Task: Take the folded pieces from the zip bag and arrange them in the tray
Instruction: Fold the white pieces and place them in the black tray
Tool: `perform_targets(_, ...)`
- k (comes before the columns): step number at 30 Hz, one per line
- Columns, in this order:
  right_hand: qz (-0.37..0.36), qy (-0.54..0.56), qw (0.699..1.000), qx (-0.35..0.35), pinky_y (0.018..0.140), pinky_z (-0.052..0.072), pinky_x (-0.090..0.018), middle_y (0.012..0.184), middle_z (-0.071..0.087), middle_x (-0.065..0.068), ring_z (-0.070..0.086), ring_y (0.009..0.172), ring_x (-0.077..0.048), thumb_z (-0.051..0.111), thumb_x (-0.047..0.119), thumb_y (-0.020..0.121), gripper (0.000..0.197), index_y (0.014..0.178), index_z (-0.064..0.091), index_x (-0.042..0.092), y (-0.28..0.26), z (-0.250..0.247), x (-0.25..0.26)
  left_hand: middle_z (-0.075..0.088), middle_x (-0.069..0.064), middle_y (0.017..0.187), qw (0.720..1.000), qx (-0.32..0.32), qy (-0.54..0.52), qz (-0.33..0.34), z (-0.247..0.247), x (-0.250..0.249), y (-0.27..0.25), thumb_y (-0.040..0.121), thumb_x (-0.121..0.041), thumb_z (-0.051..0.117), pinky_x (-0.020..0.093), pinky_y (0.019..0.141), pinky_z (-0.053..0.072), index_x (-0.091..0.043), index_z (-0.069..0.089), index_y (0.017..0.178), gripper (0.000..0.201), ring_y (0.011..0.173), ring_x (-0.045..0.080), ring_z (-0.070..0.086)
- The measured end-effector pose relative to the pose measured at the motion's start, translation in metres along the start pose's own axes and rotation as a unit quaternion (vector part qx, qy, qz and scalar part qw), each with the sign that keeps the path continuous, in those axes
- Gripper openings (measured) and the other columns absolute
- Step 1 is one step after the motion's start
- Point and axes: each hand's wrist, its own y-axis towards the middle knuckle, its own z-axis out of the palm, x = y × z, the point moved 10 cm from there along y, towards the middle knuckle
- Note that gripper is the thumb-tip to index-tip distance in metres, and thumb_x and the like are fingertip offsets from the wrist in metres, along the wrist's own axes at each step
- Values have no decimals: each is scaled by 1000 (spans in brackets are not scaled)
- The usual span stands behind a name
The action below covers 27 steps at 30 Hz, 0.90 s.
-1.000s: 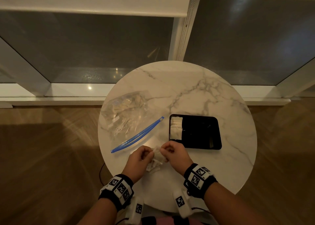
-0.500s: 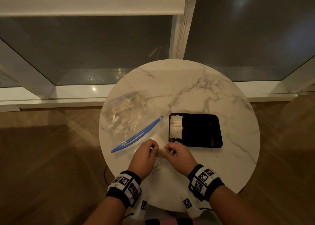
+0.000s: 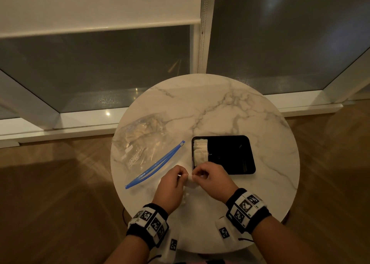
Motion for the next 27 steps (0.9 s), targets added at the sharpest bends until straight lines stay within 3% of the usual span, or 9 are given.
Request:
perform_targets(5,8,13,1000,28,70,50,-16,75,66,14,61,73,1,70,24,88,7,87,77,23,3,-16,6,64,-12,92,999,-16,-41,17,0,-13,4,101,-18,53,20,76,49,-28,60,93,14,88,0,60)
perform_targets(6,20,21,1000,-5,73,52,-18,79,68,13,63,75,0,70,24,88,7,90,78,24,5,-26,3,64,-15,99,998,-29,-52,12,-2,-13,5,101,-22,54,19,77,49,-30,60,100,10,92,-2,60)
perform_targets(9,77,27,972,-221,81,51,-20,91,69,10,64,85,-3,69,29,90,12,98,77,25,2,-84,-21,59,-22,118,997,-47,-63,-19,-4,-7,7,101,-26,54,21,85,52,-35,53,120,21,102,-6,58)
perform_targets(10,79,18,966,-245,82,51,-21,91,69,10,63,85,-3,69,30,90,12,98,77,25,3,-95,-24,58,-22,121,997,-47,-59,-28,-4,-5,8,101,-25,55,22,86,52,-35,52,124,25,103,-6,57)
perform_targets(14,45,-18,998,-47,78,51,-18,84,70,15,64,81,2,68,23,90,8,91,76,25,24,-64,-23,56,-19,125,997,-38,-45,-47,0,0,14,100,-25,56,24,89,52,-34,53,128,29,106,-2,57)
perform_targets(18,34,6,999,-34,73,48,-16,80,68,11,63,78,0,68,18,89,10,84,72,25,26,-60,-23,61,-18,121,996,7,-82,-35,16,-7,21,98,-37,61,27,89,55,-32,58,128,31,102,2,62)
perform_targets(21,23,29,999,-6,71,47,-14,79,68,8,63,77,-2,69,16,89,11,83,71,25,28,-51,-22,71,-12,102,993,47,-109,-14,32,-19,26,99,-44,57,29,85,56,-31,67,114,22,93,4,66)
perform_targets(24,20,53,998,-17,71,49,-14,80,69,7,64,77,-2,69,17,89,9,86,71,25,31,-53,-24,71,-4,84,995,24,-91,-21,37,-17,33,99,-41,58,42,78,58,-27,70,95,19,79,13,68)
perform_targets(27,43,88,994,-42,72,55,-18,84,69,7,65,78,-6,70,20,88,10,97,71,23,33,-56,-36,71,-5,77,994,-10,-108,-33,35,-14,41,99,-34,61,32,70,57,-26,72,91,15,71,9,65)
